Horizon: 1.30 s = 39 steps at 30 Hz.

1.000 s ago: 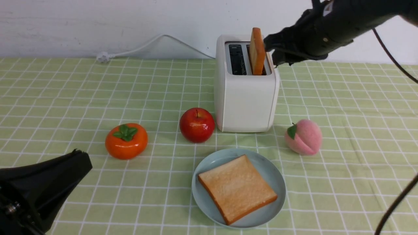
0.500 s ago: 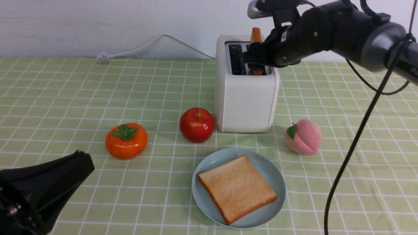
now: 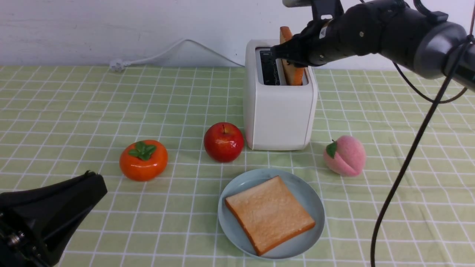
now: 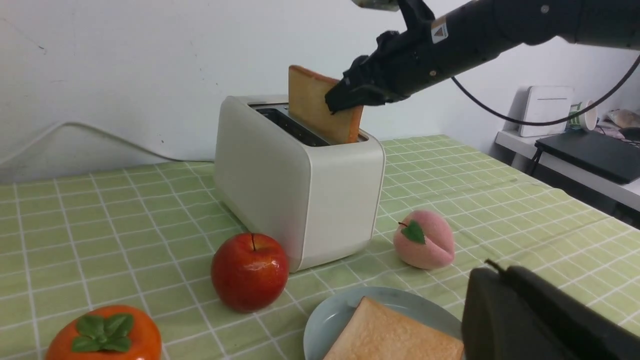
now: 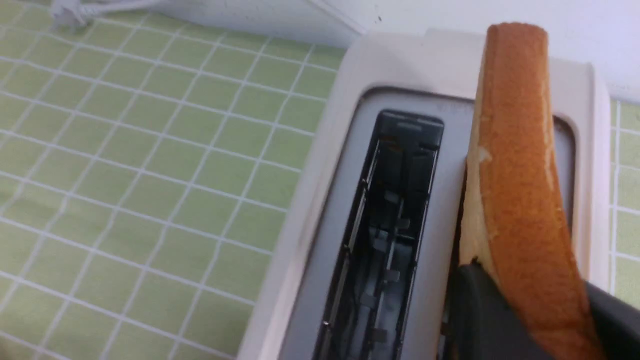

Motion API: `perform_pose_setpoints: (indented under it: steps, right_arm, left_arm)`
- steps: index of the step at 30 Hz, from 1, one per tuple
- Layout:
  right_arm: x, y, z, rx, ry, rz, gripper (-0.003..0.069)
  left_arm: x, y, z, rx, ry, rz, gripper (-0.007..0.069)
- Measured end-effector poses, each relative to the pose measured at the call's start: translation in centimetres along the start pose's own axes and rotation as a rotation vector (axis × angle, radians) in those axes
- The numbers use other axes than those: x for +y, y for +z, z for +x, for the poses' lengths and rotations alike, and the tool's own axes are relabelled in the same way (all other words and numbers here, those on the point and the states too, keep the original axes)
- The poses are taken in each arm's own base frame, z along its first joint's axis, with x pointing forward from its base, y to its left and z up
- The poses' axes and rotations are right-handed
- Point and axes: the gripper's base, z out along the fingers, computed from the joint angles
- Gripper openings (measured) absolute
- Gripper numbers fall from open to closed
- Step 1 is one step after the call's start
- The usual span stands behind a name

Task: Take toasted bread from bread machine on green coffee tablecloth place on plate.
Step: 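Grasp the toast slice in the toaster and pull it up out of the slot with the right gripper, then place the held slice of bread on top of the slice on the plate with the right gripper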

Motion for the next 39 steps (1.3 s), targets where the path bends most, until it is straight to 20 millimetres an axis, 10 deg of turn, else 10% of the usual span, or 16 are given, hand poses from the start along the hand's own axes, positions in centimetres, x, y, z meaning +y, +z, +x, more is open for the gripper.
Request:
perform_pose_setpoints:
  steps: [8,11,15,22,31,39]
  right_arm:
    - [2.7,-16.3,-4.8,0.028,-0.126,-0.162,0.0120]
    - [3.2,-21.6,-3.9,0.131,-0.179,-0.222,0.0120]
    - [3.2,-23.7,0.0,0.273,-0.133,-0.287,0.0120]
    - [3.1,-16.5,10.6,0.510,0.086,-0.468,0.0120]
    - [3.2,-7.6,15.1,0.508,0.240,-0.599,0.0120]
    - [1.5,-4.8,16.4,0.509,0.318,-0.531,0.0132]
  left_arm:
    - [-0.1,0.0,0.0,0.000,0.000,0.015,-0.0013]
    - [-0.1,0.0,0.0,0.000,0.000,0.016,-0.0013]
    - [-0.1,0.0,0.0,0.000,0.000,0.016,-0.0013]
    - [-0.1,0.0,0.0,0.000,0.001,0.016,-0.0013]
    - [-0.1,0.0,0.0,0.000,0.001,0.016,-0.0011]
    - [-0.1,0.0,0.0,0.000,0.001,0.013,-0.0010]
